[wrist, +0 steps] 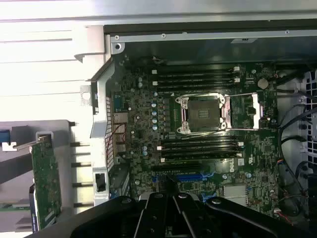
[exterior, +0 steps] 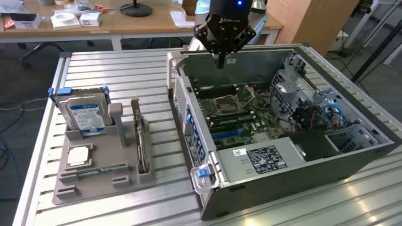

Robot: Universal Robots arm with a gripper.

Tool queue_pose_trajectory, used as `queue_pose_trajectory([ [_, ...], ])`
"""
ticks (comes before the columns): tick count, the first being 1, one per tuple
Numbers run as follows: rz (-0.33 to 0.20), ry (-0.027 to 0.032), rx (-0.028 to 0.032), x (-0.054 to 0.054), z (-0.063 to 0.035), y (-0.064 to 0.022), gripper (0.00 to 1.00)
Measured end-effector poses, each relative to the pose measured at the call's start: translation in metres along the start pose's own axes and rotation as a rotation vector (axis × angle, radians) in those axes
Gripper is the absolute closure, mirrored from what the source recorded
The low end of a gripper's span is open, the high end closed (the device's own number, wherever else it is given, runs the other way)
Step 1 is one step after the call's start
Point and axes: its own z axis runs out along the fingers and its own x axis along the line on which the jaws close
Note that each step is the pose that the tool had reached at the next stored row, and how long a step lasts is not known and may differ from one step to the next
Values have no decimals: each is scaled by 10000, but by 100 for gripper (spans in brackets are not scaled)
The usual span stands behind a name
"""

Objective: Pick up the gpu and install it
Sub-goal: 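Reach for the gpu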

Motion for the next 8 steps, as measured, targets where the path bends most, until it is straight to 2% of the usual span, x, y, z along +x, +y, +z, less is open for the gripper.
queue_pose_trajectory([
  [8,0,0,0,0,-1,0,90],
])
